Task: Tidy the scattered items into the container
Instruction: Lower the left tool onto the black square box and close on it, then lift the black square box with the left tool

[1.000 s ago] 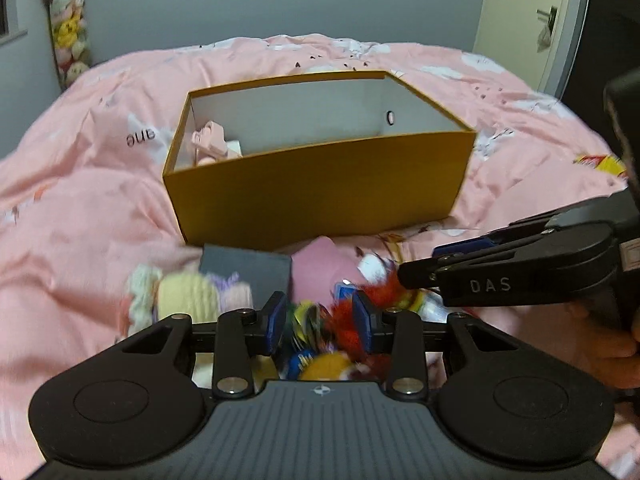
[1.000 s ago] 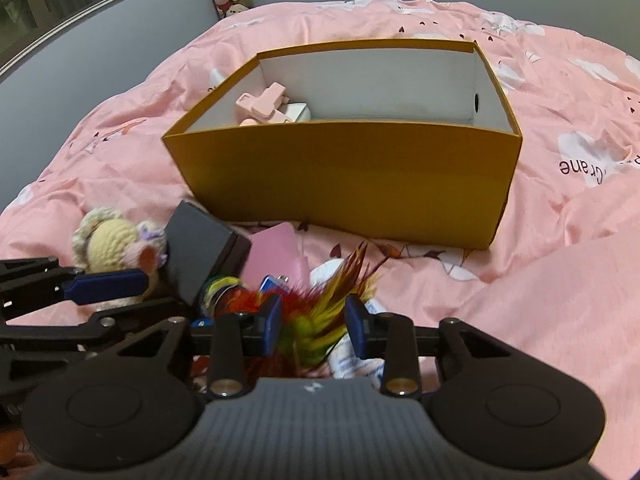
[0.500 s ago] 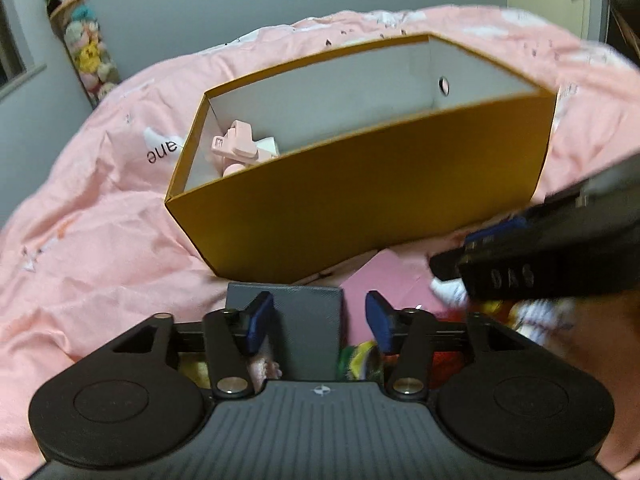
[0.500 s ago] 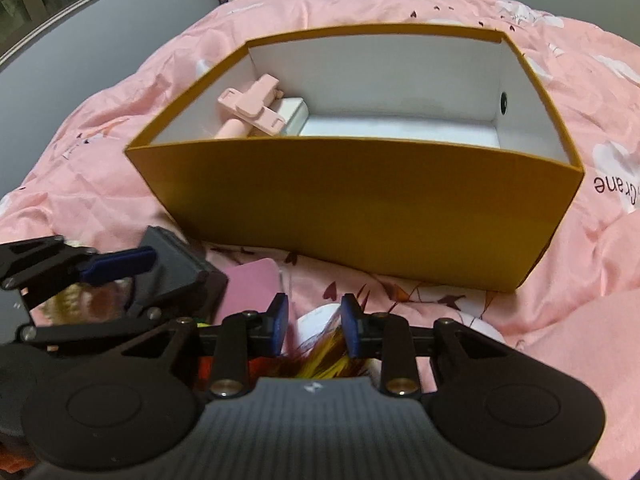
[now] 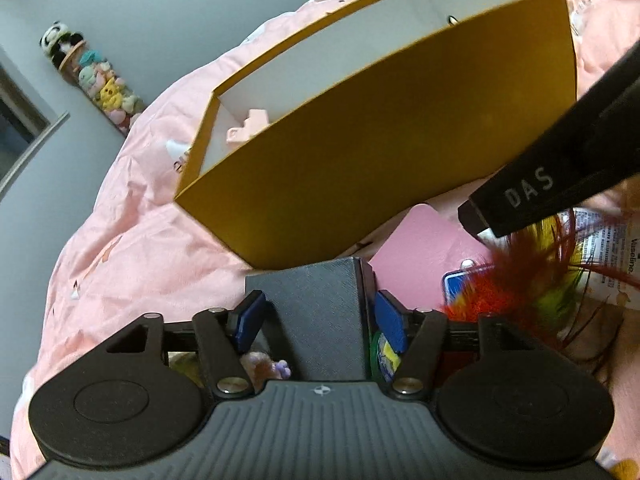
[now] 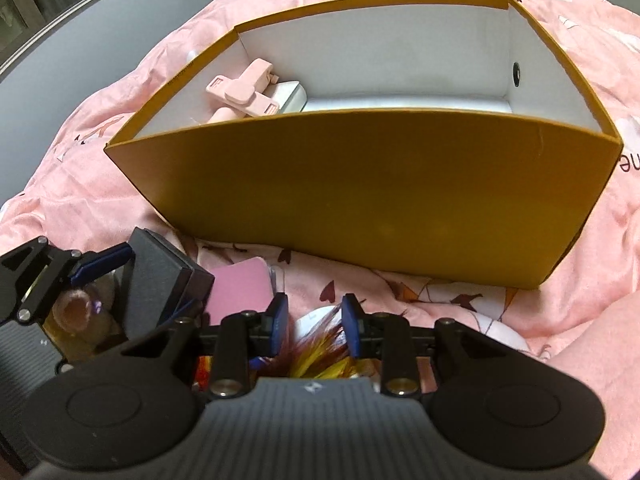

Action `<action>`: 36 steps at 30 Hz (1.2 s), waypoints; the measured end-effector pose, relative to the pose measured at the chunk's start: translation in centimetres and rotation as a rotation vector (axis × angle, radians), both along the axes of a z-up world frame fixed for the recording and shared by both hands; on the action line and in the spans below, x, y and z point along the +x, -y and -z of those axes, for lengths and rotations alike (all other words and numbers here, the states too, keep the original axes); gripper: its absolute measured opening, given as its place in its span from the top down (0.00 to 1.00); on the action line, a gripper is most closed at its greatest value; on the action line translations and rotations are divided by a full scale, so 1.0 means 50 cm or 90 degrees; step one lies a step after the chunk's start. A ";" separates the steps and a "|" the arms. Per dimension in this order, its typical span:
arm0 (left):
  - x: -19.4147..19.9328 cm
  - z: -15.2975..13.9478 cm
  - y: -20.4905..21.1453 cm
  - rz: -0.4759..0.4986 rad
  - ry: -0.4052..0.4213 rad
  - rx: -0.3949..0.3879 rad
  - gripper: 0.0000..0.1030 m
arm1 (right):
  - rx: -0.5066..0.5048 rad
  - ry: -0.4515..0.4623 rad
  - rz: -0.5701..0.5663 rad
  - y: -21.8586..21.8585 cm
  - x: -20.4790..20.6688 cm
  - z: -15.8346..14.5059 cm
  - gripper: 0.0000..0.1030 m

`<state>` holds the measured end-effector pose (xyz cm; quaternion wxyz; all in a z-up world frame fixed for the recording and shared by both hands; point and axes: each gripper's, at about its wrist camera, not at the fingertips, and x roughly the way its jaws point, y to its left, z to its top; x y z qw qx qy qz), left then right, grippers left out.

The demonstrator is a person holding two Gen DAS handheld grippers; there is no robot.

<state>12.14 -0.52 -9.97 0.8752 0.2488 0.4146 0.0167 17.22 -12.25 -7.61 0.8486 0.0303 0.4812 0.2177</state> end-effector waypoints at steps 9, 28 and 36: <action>-0.035 -0.048 -0.047 -0.035 0.002 -0.057 0.58 | 0.035 0.017 -0.070 -0.045 -0.014 -0.020 0.68; -0.062 -0.053 -0.051 -0.007 0.006 -0.015 0.56 | 0.108 -0.034 -0.156 -0.180 0.009 0.000 0.90; -0.034 -0.036 -0.048 -0.024 0.016 0.025 0.48 | 0.135 -0.023 -0.169 -0.185 -0.004 -0.029 0.90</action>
